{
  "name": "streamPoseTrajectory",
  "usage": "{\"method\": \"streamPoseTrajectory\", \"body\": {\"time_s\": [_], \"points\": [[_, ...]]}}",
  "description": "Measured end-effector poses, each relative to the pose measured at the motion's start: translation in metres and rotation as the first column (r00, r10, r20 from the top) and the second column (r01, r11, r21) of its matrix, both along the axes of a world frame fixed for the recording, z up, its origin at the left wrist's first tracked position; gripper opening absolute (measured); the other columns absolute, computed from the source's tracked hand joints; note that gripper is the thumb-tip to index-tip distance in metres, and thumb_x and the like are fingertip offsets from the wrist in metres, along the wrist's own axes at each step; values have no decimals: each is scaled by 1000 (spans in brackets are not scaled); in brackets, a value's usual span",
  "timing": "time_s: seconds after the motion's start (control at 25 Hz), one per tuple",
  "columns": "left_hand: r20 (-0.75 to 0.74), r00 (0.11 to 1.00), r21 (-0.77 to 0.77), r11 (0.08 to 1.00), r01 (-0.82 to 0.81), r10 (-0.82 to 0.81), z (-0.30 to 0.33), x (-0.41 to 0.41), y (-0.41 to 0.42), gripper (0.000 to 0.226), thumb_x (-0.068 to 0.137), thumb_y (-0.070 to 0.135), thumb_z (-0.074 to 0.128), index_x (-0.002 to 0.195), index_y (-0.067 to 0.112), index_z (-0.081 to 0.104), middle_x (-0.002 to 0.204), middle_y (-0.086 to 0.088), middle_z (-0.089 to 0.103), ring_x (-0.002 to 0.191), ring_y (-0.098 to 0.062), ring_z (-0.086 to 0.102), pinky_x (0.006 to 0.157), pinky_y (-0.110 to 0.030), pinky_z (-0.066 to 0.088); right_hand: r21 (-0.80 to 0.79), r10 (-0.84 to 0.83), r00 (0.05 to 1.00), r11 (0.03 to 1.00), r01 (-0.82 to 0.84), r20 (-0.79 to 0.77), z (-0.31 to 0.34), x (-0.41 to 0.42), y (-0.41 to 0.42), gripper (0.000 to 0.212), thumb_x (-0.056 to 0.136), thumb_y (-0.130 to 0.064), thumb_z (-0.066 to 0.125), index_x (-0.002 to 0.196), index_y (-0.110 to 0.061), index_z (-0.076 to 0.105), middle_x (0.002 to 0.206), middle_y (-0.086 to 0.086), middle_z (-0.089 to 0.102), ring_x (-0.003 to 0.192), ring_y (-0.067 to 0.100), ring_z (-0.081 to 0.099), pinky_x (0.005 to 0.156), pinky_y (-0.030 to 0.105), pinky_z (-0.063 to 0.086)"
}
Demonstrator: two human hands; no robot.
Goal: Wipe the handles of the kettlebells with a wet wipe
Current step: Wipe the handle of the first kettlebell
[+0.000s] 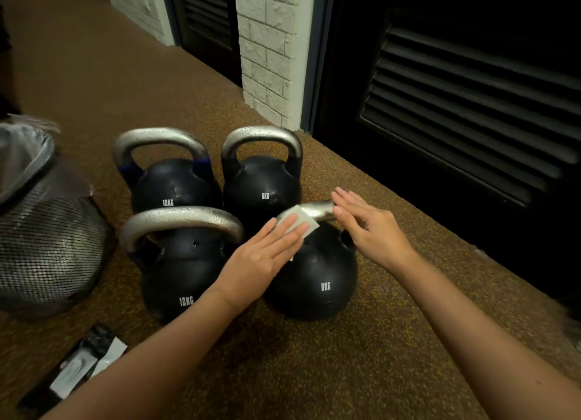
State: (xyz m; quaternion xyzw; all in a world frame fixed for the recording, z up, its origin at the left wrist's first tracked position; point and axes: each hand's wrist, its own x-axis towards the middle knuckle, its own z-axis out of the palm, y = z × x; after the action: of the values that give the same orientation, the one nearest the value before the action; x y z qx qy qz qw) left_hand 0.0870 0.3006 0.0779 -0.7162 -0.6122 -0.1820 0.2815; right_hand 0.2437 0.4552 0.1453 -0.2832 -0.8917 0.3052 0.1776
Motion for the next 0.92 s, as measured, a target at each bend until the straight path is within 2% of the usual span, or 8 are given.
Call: {"method": "streamPoseTrajectory", "body": {"time_s": [0.12,0.2,0.36,0.56,0.64,0.76,0.84,0.92], "points": [[-88,996,-64,998,6,-11,7,5,13,36,89,5,44,123,4,56,140,-11,46,134,-29,35,109,-43,32,-7,-8,1000,1000,8,7,2,1,-2,43,94,-36,45,136,-24,45,146,-11,37,140,5,24,118,27,15],[-96,995,-62,998,-1,-5,6,3,12,37,89,6,42,123,5,56,140,-11,46,135,-27,33,110,-44,28,-13,-10,1000,1000,10,11,3,1,-3,43,94,-37,45,136,-24,44,146,-11,37,140,4,23,118,29,15],[147,987,16,997,-69,66,-11,14,-9,36,87,6,45,120,7,59,138,-8,48,133,-23,36,109,-44,31,-13,-26,1000,1000,26,16,3,0,-4,43,94,-39,43,135,-26,45,146,-13,37,139,3,23,118,41,16],[240,963,11,992,-129,123,10,20,14,33,88,12,48,118,15,62,137,-5,50,132,-21,40,111,-45,30,-15,-39,999,999,39,4,4,-1,-6,42,95,-37,43,135,-25,46,146,-11,38,140,3,22,115,21,11],[277,950,11,988,-153,144,16,19,21,32,88,16,49,118,17,61,137,-4,50,132,-19,41,111,-47,29,-8,-36,999,999,36,4,4,0,-6,42,95,-37,44,135,-25,46,145,-11,38,140,3,22,115,21,12],[457,880,41,984,-171,133,16,17,17,35,89,16,43,119,13,61,135,-5,53,128,-18,45,109,-47,31,-30,-39,999,999,39,-5,3,-1,-6,43,95,-36,44,135,-24,47,145,-10,39,140,4,23,117,24,13],[490,863,68,982,-176,121,14,19,13,36,90,13,42,122,10,59,132,-7,54,127,-19,47,107,-43,37,-46,-45,999,998,45,-3,3,-2,-5,42,95,-36,44,135,-24,47,145,-10,40,140,4,23,118,27,13],[435,895,56,989,-139,101,11,27,12,36,89,10,45,123,8,58,131,-8,56,127,-21,47,105,-40,41,-52,-46,999,998,46,-1,3,-2,-6,42,95,-36,43,135,-23,47,145,-9,39,140,5,23,118,27,12]]}}
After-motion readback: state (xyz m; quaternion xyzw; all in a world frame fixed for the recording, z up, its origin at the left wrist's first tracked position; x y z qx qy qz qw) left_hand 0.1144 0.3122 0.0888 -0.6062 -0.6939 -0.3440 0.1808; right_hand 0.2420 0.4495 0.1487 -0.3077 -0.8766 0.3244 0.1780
